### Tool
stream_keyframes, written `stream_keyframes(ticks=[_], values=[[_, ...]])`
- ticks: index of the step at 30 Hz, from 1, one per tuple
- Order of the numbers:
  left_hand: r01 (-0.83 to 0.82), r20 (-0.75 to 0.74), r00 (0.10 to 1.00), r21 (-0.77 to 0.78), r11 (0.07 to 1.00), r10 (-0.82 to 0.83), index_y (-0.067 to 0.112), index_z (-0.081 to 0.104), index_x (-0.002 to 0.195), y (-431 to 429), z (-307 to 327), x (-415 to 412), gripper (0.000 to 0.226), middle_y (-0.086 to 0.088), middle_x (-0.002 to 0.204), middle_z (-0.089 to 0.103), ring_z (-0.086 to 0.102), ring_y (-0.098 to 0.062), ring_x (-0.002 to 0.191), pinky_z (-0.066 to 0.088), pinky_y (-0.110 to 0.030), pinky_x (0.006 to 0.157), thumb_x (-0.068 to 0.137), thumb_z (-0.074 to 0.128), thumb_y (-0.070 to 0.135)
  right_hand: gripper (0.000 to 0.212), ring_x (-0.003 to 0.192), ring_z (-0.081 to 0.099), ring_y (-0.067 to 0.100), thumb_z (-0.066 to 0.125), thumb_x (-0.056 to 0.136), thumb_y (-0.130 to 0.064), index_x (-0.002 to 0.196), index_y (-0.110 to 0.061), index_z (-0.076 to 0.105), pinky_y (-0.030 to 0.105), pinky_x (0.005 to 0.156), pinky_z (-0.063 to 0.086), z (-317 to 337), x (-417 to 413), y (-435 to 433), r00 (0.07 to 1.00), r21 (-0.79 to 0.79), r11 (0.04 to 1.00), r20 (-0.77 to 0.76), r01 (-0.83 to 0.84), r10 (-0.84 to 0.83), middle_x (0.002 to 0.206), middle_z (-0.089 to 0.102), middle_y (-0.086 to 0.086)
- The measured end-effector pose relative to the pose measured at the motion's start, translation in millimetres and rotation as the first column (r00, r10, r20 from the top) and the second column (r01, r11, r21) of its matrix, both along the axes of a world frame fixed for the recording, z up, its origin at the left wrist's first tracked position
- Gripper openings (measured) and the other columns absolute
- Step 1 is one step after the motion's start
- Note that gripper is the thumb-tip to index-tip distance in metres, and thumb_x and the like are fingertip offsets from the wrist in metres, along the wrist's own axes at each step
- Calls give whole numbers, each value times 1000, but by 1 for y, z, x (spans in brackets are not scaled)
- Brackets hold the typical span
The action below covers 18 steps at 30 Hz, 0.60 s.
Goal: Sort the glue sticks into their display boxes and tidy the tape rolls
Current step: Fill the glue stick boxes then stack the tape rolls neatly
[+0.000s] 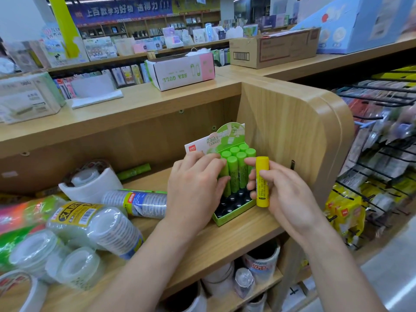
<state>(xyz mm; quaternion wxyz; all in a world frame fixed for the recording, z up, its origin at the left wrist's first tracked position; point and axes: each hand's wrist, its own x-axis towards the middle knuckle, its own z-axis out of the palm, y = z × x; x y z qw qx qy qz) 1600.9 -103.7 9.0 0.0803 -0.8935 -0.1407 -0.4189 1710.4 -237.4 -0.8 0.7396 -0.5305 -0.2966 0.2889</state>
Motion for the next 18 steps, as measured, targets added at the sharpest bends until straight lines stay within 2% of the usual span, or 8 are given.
stream_keyframes(ticks=[3, 5, 8, 10, 12, 14, 16, 18], values=[[-56, -40, 998, 44, 997, 58, 17, 67, 92, -5, 3, 1, 23, 4, 97, 68, 58, -25, 91, 41, -36, 68, 73, 74, 29, 25, 77, 59, 15, 48, 98, -9, 115, -13, 65, 30, 73, 50, 2, -4, 0, 1000, 25, 999, -11, -22, 22, 73, 64, 1], [-76, -62, 995, 64, 995, 80, 18, 67, 94, -6, 3, -1, 25, 5, 98, 68, 58, -24, 92, 39, -35, 69, 73, 75, 29, 26, 81, 63, 15, 49, 97, -6, 117, -13, 64, 29, 75, 53, 4, -7, -1, 1000, 52, 998, -6, -22, 23, 83, 66, 3], [-96, -97, 990, 33, 995, 99, 22, 68, 104, -8, 2, -8, 28, 9, 107, 69, 58, -23, 98, 41, -35, 73, 77, 69, 32, 29, 92, 68, 20, 60, 87, -9, 115, -14, 65, 36, 81, 56, 5, -11, -3, 1000, 95, 995, -8, 7, -7, 98, 69, 6], [-104, -107, 989, -17, 994, 101, 23, 67, 109, -10, 3, -11, 28, 9, 113, 69, 58, -22, 102, 43, -36, 77, 86, 56, 33, 34, 96, 69, 21, 66, 78, -12, 111, -14, 66, 37, 84, 55, 5, -15, -4, 999, 117, 992, -5, 36, -36, 99, 72, 6], [-63, -82, 995, -79, 995, 56, 20, 67, 115, -14, 3, -15, 33, 5, 118, 68, 57, -22, 107, 44, -38, 84, 91, 46, 31, 30, 93, 70, 17, 66, 79, -6, 107, -15, 65, 29, 80, 55, 5, -19, -2, 998, 125, 991, 28, 55, -59, 96, 74, 6], [1, 1, 1000, -149, 989, -1, 13, 66, 116, -23, 1, -25, 31, -1, 116, 67, 56, -24, 106, 45, -38, 90, 93, 49, 23, 28, 89, 71, 15, 63, 83, 3, 104, -16, 62, 22, 72, 55, 7, -24, 1, 995, 138, 988, 58, 69, -77, 93, 75, 4], [-17, 66, 997, -236, 972, 33, 14, 68, 108, -34, -5, -38, 23, -3, 104, 65, 55, -24, 95, 44, -34, 85, 90, 55, 21, 32, 90, 71, 16, 62, 85, 7, 104, -18, 59, 22, 71, 56, 11, -27, 2, 988, 159, 983, 112, 86, -105, 95, 75, 6], [-107, 9, 993, -319, 942, 116, 19, 68, 100, -41, -13, -49, 23, -1, 97, 60, 55, -22, 87, 45, -33, 76, 88, 54, 32, 39, 92, 71, 16, 62, 86, 7, 110, -23, 57, 24, 75, 56, 15, -31, 3, 967, 169, 981, 215, 97, -133, 100, 73, 7]])
